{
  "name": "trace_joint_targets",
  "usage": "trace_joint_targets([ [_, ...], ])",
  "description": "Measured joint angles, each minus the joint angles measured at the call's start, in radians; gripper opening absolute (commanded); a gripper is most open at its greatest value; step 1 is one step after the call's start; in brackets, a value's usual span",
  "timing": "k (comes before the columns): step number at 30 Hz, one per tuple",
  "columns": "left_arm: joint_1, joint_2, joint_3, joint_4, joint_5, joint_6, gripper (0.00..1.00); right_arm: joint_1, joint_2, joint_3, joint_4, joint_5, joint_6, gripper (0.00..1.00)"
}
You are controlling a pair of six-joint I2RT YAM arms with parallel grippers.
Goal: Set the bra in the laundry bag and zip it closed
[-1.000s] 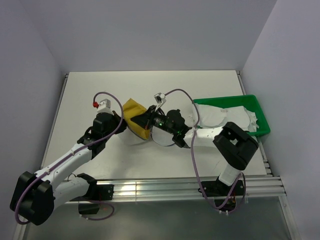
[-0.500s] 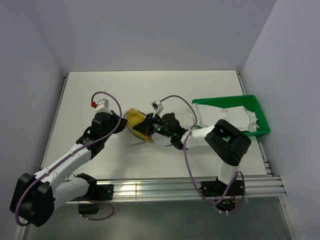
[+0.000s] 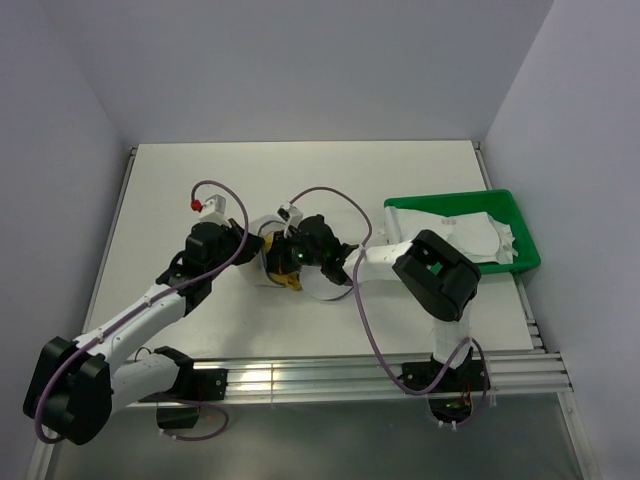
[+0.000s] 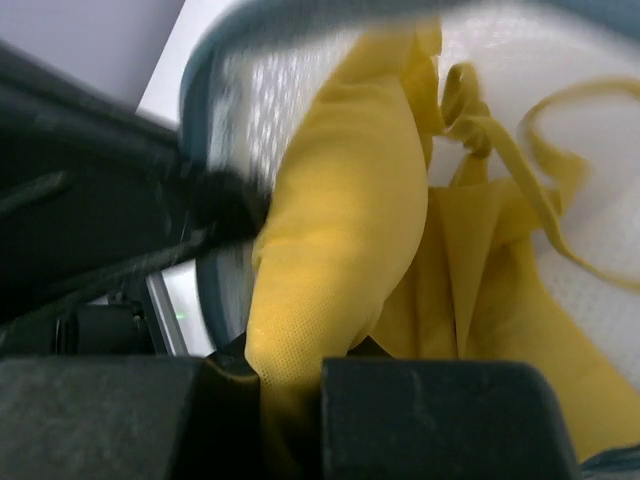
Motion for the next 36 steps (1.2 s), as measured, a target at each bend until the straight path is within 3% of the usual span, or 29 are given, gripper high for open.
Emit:
trace_joint_targets([
  [4,-0.012,-0.023,-0.006,0.009,0.042,-0.005,0.0,-0.001,0.003,0.043,-0.039,0.045,0.013,0.0],
  [10,-0.019,-0.131,-0.032,-0.044,0.088,-0.049,0.0,-0.008,-0.001,0.075,-0.074,0.268,0.16,0.0],
  [20,-0.019,-0.138,-0.029,-0.166,0.163,-0.151,0.0,-0.008,0.013,0.188,-0.214,0.553,0.356,0.0],
  [23,-0.019,-0.138,-0.014,-0.198,0.177,-0.183,0.0,-0.008,0.039,0.211,-0.238,0.614,0.367,0.13],
  [24,-0.019,-0.138,-0.006,-0.205,0.181,-0.193,0.0,-0.008,0.043,0.211,-0.242,0.624,0.368,0.32],
  [26,-0.019,-0.137,0.009,-0.213,0.183,-0.213,0.0,-0.008,0.045,0.204,-0.246,0.635,0.367,0.5],
  [27,-0.019,-0.135,0.017,-0.214,0.183,-0.22,0.0,-0.008,0.043,0.198,-0.246,0.637,0.357,0.64],
  [29,-0.017,-0.127,0.029,-0.211,0.182,-0.232,0.0,-0.008,0.038,0.18,-0.247,0.635,0.338,0.73],
  [30,-0.012,-0.121,0.032,-0.206,0.18,-0.234,0.0,-0.008,0.03,0.169,-0.254,0.631,0.322,0.82],
  [36,0.045,-0.1,0.032,-0.201,0.152,-0.229,0.0,-0.012,-0.09,0.139,-0.381,0.583,0.176,0.98],
])
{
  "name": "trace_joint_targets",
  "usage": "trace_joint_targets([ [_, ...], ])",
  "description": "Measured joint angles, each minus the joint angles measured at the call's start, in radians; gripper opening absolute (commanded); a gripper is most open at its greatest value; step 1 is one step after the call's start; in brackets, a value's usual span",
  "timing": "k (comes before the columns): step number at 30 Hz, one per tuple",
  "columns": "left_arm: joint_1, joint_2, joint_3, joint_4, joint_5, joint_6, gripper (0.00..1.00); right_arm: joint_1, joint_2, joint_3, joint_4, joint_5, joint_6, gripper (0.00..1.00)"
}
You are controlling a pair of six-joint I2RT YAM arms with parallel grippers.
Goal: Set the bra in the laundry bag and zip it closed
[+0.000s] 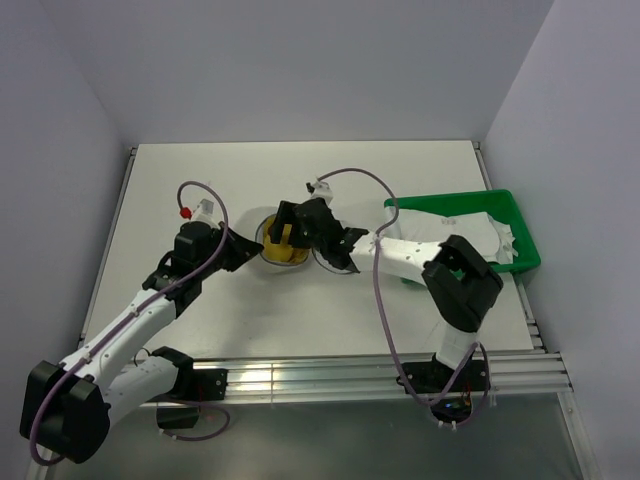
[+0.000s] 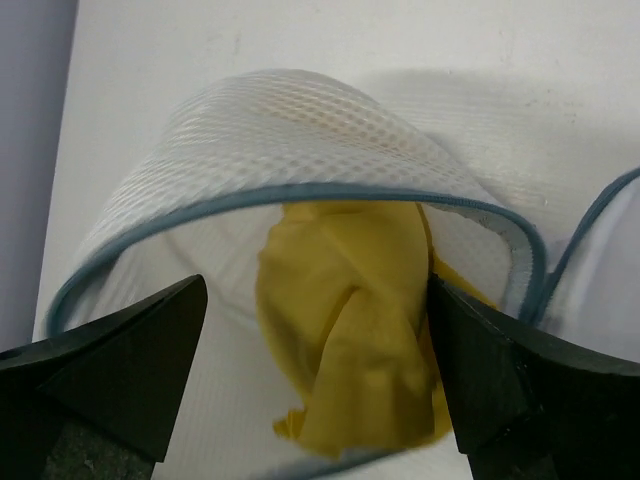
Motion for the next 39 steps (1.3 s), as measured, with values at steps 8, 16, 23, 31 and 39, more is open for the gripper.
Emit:
trace_joint_targets([
  [8,0.035,0.0,0.014,-0.015,-0.068,0.058,0.0,-0.031,-0.216,-0.021,-0.129,-0.12,-0.163,0.95],
  [16,0.053,-0.079,-0.004,-0.039,-0.127,0.101,0.0,-0.187,-0.376,-0.221,-0.234,-0.116,-0.212,0.26],
  [23,0.054,-0.103,-0.054,-0.037,-0.149,0.124,0.0,-0.287,-0.338,-0.325,-0.316,-0.074,-0.208,0.56],
  [31,0.055,-0.101,-0.106,-0.008,-0.15,0.127,0.0,-0.293,-0.151,-0.272,-0.252,-0.087,-0.195,0.51],
  [39,0.055,-0.095,-0.111,-0.002,-0.148,0.128,0.0,-0.296,-0.044,-0.207,-0.158,-0.1,-0.172,0.0],
])
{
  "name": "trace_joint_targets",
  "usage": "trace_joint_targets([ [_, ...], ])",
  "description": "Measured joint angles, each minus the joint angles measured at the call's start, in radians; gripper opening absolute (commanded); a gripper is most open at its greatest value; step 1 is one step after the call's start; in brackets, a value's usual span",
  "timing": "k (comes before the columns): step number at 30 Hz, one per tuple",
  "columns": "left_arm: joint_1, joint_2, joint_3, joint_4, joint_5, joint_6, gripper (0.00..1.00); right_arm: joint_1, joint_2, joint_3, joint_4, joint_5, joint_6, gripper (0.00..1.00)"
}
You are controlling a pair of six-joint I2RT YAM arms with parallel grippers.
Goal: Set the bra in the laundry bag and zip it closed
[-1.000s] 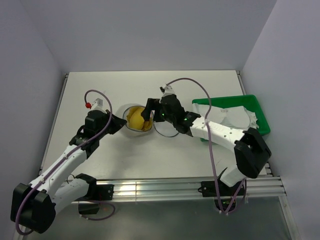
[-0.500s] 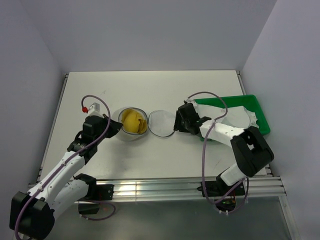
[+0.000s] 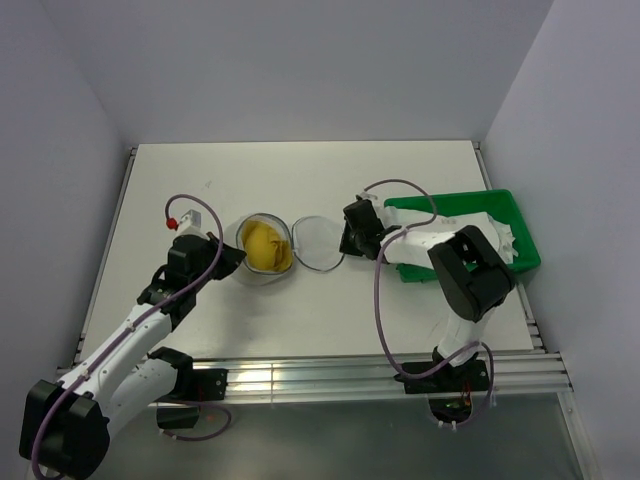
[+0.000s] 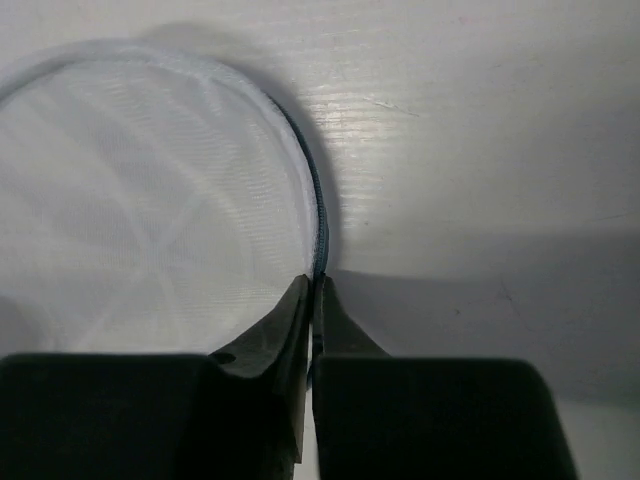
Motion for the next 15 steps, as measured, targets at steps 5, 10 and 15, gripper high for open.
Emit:
trace_joint_targets([
  [5,0.005,-0.008,0.006,-0.003,0.011,-0.004,0.0,0.003,-0.063,-0.018,0.024,0.023,0.002,0.0],
  [10,0.012,-0.025,0.105,-0.037,0.039,-0.005,0.0,0.083,-0.388,0.013,-0.08,0.121,-0.077,0.0],
  [15,0.017,-0.03,0.213,-0.033,0.036,0.004,0.0,0.266,-0.605,0.251,-0.157,0.237,-0.188,0.0],
])
